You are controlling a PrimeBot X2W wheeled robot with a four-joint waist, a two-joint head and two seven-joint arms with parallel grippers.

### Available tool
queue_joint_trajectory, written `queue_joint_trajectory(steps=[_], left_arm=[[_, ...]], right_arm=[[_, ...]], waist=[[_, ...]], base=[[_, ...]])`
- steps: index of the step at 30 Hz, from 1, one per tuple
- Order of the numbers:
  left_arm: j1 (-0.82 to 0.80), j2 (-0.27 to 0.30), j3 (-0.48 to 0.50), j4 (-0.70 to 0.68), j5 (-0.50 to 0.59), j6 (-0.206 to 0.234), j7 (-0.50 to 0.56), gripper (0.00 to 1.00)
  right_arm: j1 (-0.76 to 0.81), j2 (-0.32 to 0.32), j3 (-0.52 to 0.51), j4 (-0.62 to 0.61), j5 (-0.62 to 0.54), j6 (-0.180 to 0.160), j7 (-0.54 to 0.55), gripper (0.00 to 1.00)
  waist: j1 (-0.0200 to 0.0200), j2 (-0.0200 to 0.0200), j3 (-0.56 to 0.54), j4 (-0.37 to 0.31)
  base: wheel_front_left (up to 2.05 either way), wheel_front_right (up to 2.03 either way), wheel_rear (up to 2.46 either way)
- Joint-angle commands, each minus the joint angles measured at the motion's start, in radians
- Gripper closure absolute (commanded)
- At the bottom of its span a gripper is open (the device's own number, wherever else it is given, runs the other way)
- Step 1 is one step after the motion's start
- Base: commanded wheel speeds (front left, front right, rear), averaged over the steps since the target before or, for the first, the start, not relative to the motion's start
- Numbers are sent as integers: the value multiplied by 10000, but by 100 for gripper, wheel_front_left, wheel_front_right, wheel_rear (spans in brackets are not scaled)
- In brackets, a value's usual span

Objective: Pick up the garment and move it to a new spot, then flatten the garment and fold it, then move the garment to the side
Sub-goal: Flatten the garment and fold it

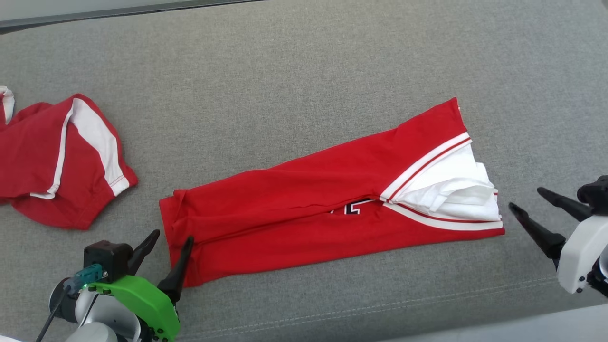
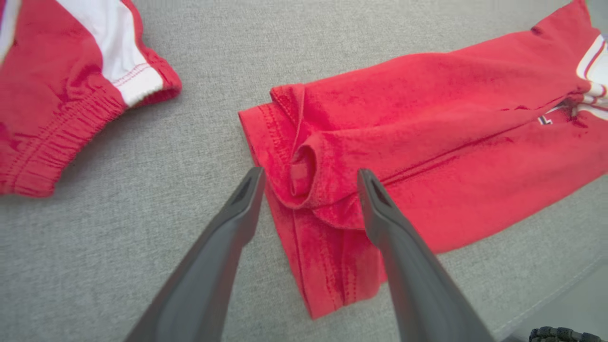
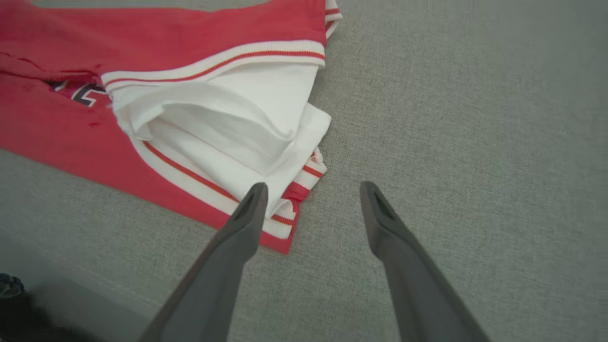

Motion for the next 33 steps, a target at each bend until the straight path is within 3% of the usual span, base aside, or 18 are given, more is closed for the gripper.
queue_joint_trajectory(steps=[1,11,18,33], left_arm=[[141,-39,68,-64,-37,92,-85,0],[-65,-678,355,-549,155,866,-860,0],[-105,-1066,452,-945,202,1300,-1203,0],[-24,-1443,335,-1609,309,1716,-1360,0]], right_arm=[[111,-3,-149,-28,81,-7,-111,0],[281,461,-1713,162,-396,-7,-226,0],[55,1195,-2669,716,-833,-6,-58,0],[-985,3326,-3644,4258,-59,-9,1320,0]], waist=[[1,-1,-110,40],[1,-1,-618,434],[1,-1,-695,863],[1,-1,-459,2125]], base=[[0,0,0],[0,0,0],[0,0,0],[0,0,0]])
